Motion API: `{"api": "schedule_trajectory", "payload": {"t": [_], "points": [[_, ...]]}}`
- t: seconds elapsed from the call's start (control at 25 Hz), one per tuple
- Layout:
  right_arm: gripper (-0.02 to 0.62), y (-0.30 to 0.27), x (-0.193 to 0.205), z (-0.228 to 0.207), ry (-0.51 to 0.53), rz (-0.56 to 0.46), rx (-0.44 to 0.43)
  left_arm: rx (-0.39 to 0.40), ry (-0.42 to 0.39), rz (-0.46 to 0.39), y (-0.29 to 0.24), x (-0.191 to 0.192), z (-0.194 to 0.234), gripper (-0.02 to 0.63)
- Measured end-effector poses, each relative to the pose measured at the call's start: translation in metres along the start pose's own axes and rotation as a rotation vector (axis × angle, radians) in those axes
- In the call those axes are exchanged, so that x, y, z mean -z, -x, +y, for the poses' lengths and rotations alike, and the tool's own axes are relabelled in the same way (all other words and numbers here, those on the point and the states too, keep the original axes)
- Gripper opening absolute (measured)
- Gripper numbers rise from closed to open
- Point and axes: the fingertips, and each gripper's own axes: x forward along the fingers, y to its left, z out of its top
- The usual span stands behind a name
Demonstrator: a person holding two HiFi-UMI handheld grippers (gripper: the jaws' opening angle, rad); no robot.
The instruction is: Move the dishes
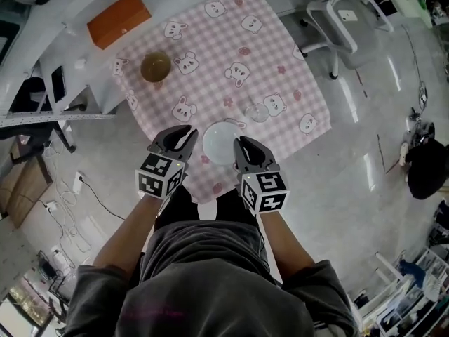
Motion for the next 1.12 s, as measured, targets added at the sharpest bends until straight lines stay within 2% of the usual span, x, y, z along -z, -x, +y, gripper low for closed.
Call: {"api": "schedule_trajectory", "payload": {"t": [0.16,0.4,0.64,0.84,1.0,1.12], "points": [[0.040,0.012,-0.027,0.030,0.064,-0.075,-0.051,-0.058,-0.006,-0.078,0.040,-0.017,0.006,0.066],[0.040,0.000,-0.092,0.008,0.116,-0.111,-0.138,-0.183,0.052,-0.125,0.040,-0.069,0.044,0.066],[0.040,-0.011,-0.108,0.019,0.143,-0.098,-0.148,-0.260,0.100,-0.155,0.057,-0.073,0.101,0.074],[0.040,-0.041,-0.108,0.038,0.153,-0.072,-0.095,-0.261,0.134,-0.135,0.054,-0.059,0.169,0.075],[0.040,-0.074,-0.107,0.059,0.124,-0.057,-0.038,-0.225,0.126,-0.106,0.047,-0.050,0.219,0.077],[0.040,-0.088,-0.113,0.063,0.103,-0.055,0.008,-0.183,0.112,-0.085,0.034,-0.051,0.237,0.078]]}}
